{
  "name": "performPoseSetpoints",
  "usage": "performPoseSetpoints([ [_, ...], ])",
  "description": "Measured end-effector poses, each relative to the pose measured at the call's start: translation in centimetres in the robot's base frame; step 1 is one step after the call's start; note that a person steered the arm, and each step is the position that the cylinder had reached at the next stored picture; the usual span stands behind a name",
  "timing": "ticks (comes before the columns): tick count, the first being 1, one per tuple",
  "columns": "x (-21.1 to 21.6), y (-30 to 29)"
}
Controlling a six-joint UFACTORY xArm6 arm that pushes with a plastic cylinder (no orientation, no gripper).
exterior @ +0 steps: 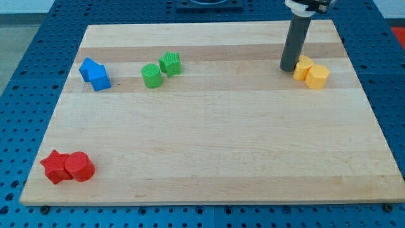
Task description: Point your arm at the red star
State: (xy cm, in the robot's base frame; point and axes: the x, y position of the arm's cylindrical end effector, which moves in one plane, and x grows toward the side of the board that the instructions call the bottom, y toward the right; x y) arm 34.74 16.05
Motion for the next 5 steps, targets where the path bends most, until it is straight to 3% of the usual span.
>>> performPoseSetpoints([
  [1,0.0,-1.3],
  [3,-1.6,-14.2],
  [5,-1.6,-14.8],
])
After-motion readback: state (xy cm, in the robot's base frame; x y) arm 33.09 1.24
